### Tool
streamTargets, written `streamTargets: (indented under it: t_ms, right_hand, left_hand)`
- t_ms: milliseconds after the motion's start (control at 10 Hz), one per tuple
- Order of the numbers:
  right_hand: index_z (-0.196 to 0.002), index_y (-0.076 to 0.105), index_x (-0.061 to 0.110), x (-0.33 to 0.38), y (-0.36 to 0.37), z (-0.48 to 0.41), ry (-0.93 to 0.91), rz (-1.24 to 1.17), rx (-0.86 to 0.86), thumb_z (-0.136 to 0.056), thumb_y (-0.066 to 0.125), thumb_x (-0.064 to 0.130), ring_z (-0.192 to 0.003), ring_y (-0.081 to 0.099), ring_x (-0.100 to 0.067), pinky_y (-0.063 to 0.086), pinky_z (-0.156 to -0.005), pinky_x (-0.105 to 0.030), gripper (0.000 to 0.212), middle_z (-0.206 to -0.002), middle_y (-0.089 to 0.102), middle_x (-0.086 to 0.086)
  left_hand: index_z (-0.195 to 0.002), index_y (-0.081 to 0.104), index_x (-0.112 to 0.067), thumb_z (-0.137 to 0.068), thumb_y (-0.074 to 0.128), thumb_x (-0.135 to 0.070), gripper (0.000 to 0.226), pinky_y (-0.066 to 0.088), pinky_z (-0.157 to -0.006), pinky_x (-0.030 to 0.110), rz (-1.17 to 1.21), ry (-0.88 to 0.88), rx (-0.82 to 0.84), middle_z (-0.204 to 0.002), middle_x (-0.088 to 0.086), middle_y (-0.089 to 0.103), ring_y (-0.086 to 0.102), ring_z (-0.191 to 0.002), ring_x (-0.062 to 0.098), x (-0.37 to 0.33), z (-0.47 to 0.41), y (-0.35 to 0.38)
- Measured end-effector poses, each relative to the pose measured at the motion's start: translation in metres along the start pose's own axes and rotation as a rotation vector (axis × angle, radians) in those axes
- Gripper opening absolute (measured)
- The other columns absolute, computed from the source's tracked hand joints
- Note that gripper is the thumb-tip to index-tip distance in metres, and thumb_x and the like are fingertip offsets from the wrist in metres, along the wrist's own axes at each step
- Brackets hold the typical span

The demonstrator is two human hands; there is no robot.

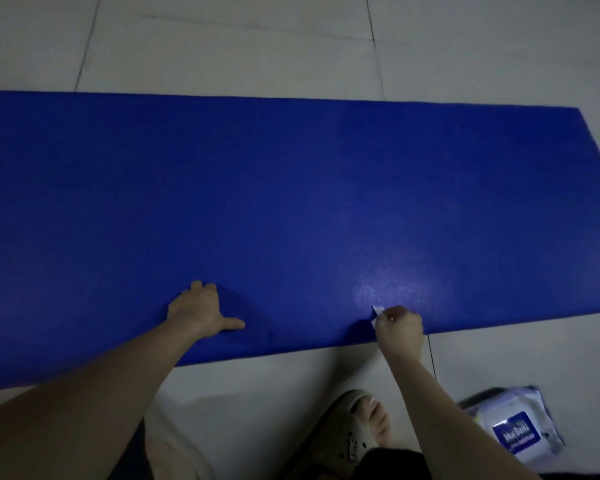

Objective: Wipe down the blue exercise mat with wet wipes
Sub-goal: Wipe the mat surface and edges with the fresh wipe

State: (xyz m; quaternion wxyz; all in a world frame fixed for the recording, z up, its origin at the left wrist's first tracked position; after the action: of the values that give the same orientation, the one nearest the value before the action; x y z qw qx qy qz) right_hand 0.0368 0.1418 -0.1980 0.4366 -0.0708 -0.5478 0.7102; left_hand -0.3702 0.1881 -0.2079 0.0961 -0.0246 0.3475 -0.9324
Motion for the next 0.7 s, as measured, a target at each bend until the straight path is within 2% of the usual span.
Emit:
streamTargets:
  t_ms: [100,200,300,400,500,600,700]
  right_hand:
    - [-0.083,0.062,0.011,-0.001,-0.008,0.009,0.002,-0.024,-0.037,-0.1,0.049,0.017,-0.063,0.047,-0.009,0.038,-0.066,-0.028,0.023,-0.102,0.057,-0.014]
    - [-0.094,0.07,0.012,-0.007,-0.008,0.011,0.014,-0.047,-0.042,-0.1,0.056,0.02,-0.067,0.047,-0.004,0.041,-0.071,-0.025,0.017,-0.108,0.054,-0.008]
    - [-0.098,0.072,0.012,-0.003,-0.008,0.014,0.006,-0.049,-0.015,-0.097,0.06,0.017,-0.065,0.041,-0.001,0.038,-0.076,-0.025,0.013,-0.109,0.054,-0.007]
    - [-0.106,0.066,0.011,-0.008,0.0,0.015,0.125,-0.15,0.028,-0.098,0.06,0.023,-0.067,0.041,-0.003,0.037,-0.079,-0.026,0.016,-0.117,0.053,-0.012]
    - [-0.118,0.054,0.007,-0.019,0.004,0.015,0.357,-0.321,-0.045,-0.089,0.072,0.032,-0.089,0.058,-0.024,0.048,-0.086,-0.033,0.042,-0.123,0.054,-0.016]
    - [-0.131,0.051,0.002,-0.039,0.01,0.022,0.609,-0.543,0.031,-0.071,0.078,0.029,-0.111,0.061,-0.038,0.053,-0.096,-0.045,0.071,-0.13,0.058,-0.018]
    - [-0.127,0.057,0.004,-0.037,0.021,0.026,0.666,-0.703,0.152,-0.069,0.08,0.028,-0.088,0.064,-0.024,0.058,-0.071,-0.036,0.067,-0.116,0.064,-0.012]
  left_hand:
    - [-0.142,0.041,-0.014,-0.064,0.068,-0.086,0.109,0.053,-0.092,0.04,0.009,0.024,0.009,-0.149,0.008,0.036,0.054,-0.121,0.026,0.0,0.0,0.002]
    - [-0.144,0.039,-0.014,-0.066,0.066,-0.087,0.11,0.054,-0.092,0.04,-0.003,0.05,-0.002,-0.149,0.008,0.036,0.054,-0.122,0.027,0.001,0.0,0.008]
    - [-0.142,0.04,-0.014,-0.064,0.064,-0.089,0.111,0.054,-0.092,0.042,0.006,0.076,-0.02,-0.146,0.008,0.038,0.055,-0.118,0.027,0.003,-0.001,0.012]
    - [-0.141,0.041,-0.014,-0.062,0.064,-0.09,0.112,0.055,-0.091,0.042,0.001,0.084,-0.017,-0.143,0.008,0.04,0.055,-0.116,0.026,0.004,-0.003,0.013]
    - [-0.142,0.04,-0.014,-0.061,0.064,-0.091,0.114,0.055,-0.09,0.041,0.014,0.086,-0.013,-0.143,0.009,0.039,0.055,-0.114,0.026,0.005,-0.005,0.015]
    - [-0.143,0.039,-0.014,-0.061,0.065,-0.09,0.115,0.054,-0.09,0.039,0.019,0.087,-0.003,-0.144,0.01,0.038,0.054,-0.114,0.026,0.004,-0.008,0.015]
    - [-0.144,0.039,-0.014,-0.061,0.066,-0.09,0.117,0.054,-0.091,0.039,0.019,0.078,0.009,-0.144,0.01,0.037,0.054,-0.115,0.026,0.004,-0.007,0.013]
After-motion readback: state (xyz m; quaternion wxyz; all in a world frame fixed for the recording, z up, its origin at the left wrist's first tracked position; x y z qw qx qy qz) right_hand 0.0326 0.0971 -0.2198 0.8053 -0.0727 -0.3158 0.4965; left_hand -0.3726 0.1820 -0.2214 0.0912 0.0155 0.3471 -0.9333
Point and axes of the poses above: each hand's wrist, its own z-axis away from the middle knuckle, its own y-axis out of the palm, x = y × z, the point moved 8 cm from there along -z, towards the middle knuckle
